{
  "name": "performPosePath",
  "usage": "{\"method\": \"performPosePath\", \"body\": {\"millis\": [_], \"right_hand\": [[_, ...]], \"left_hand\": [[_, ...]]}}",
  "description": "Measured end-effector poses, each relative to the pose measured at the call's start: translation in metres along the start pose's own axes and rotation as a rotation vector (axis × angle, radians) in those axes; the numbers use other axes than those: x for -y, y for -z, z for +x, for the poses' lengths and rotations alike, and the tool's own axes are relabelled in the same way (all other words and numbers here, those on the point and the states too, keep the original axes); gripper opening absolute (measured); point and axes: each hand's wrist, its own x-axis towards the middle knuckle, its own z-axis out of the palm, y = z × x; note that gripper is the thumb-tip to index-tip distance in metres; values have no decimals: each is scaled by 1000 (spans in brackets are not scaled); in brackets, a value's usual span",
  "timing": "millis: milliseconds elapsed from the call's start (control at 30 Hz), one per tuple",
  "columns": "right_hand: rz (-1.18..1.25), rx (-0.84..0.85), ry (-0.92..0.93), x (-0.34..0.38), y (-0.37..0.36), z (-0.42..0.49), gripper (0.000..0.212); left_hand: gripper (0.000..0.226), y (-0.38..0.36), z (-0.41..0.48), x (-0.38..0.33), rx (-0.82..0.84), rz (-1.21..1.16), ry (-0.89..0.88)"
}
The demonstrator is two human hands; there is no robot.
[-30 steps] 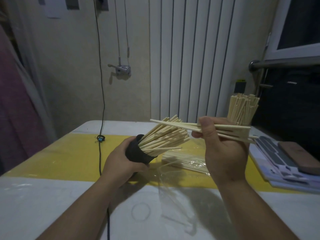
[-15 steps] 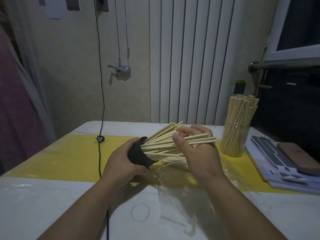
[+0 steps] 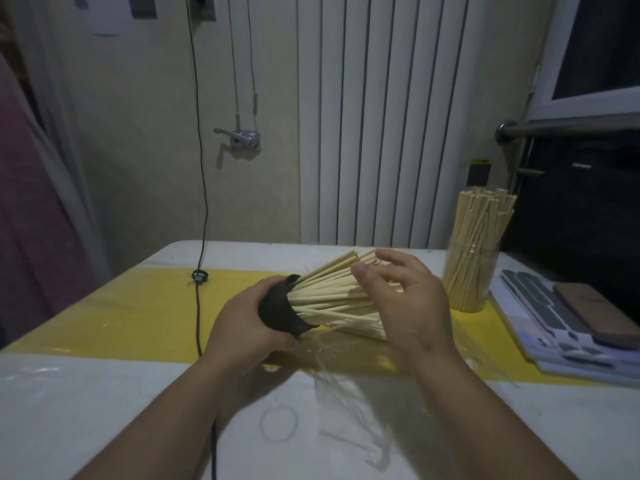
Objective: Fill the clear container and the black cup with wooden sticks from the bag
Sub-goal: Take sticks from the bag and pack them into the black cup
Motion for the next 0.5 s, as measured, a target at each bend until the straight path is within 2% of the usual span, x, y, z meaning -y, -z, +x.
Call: {"method": "performPosePath", "body": {"millis": [67,233,367,433,500], "right_hand": [[-56,44,11,-1,-1,1,39],[-7,202,-53,0,-4,1,40],[53,65,70,-2,-6,-4,43],[-6,-31,210,-3,-8,-6,40],[-105,-31,305,-6,-14,-7,40]], "left_hand": [[81,-1,0,0,-1,11,-6],[81,-2,0,-2,-23,3,-10],[78,-1,0,-2,-19,-24,-8],[76,0,0,-1,-29,-42,7],[76,1,1,1,-37,-57,16]]}}
